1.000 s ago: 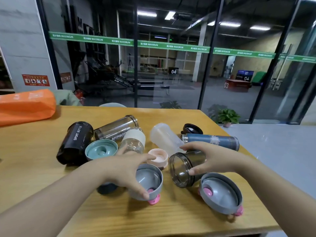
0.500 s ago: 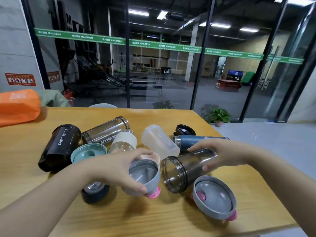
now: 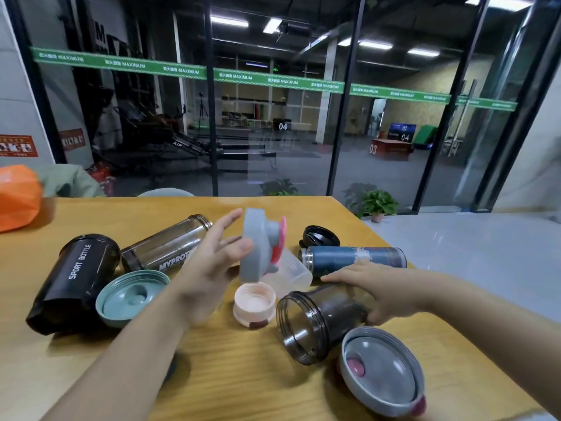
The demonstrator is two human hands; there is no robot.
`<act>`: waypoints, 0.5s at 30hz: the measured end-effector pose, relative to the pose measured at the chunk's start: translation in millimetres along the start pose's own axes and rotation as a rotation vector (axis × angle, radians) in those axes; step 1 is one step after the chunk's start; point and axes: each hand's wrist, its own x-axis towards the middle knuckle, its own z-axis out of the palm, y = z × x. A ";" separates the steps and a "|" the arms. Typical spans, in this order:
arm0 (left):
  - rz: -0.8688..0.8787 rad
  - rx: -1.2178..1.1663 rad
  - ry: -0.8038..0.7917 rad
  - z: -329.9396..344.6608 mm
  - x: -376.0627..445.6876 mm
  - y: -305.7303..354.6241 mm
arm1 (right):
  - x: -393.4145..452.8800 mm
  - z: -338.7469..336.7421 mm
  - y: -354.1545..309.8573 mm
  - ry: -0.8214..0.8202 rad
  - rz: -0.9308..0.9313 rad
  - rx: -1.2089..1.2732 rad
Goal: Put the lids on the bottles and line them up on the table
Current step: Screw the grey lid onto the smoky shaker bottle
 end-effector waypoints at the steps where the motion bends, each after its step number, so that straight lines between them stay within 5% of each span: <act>1: 0.020 -0.076 -0.014 2.4 2.2 -1.4 | 0.3 2.0 0.6 0.017 -0.011 0.020; 9: 0.047 -0.497 -0.037 9.8 11.1 -12.1 | -2.9 10.0 5.8 0.117 -0.036 0.149; 15: 0.073 -0.593 0.041 1.0 15.3 -17.7 | -9.2 13.0 16.8 0.183 0.013 0.234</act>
